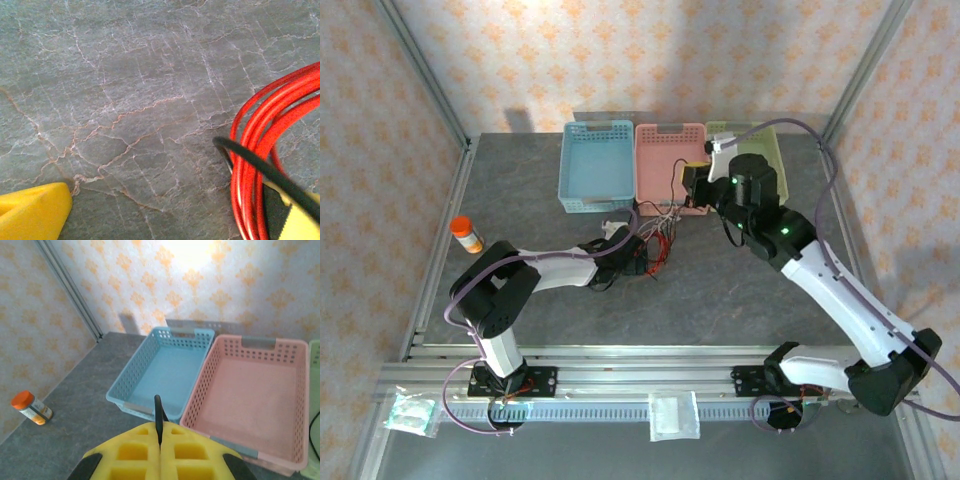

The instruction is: Untangle the cables

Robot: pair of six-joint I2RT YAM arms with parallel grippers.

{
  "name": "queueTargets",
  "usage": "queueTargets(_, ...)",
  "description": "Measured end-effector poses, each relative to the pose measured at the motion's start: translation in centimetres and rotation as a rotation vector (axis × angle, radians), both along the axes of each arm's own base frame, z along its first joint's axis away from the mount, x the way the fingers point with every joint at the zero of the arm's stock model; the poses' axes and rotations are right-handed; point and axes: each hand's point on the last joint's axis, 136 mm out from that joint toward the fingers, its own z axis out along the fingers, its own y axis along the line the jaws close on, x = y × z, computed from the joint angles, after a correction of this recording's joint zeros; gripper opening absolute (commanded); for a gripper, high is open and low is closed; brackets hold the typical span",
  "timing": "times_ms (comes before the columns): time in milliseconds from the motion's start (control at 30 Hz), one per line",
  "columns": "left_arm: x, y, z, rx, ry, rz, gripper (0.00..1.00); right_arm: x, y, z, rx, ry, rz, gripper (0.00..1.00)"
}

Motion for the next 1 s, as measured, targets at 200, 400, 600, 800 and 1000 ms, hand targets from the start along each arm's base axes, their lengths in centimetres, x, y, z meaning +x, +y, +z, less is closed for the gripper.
queueTargets(200,0.0,0.1,0.0,0.003,-0.006,0.003,1.0,-0.7,-0.8,2.9,0.005,-0.065,-0.006,0.0)
queueTargets(400,0.0,0.2,-0.2,0.005,-0.021,0.008,1.0,-1.0,-2.2,4.7,-0.014,-0.111,-0.055,0.0)
queueTargets(600,0.1,0.2,-0.2,0.004,-0.032,0.012,1.0,-1.4,-4.5,7.2,-0.032,-0.181,-0.145,0.0)
queueTargets(800,-0.1,0.3,0.0,-0.014,-0.044,0.021,0.99,-1.6,-6.8,8.9,-0.059,-0.232,-0.248,0.0)
queueTargets(1000,-0.3,0.9,0.0,-0.028,-0.049,0.039,0.98,-1.7,-8.8,9.8,-0.093,-0.264,-0.341,0.0)
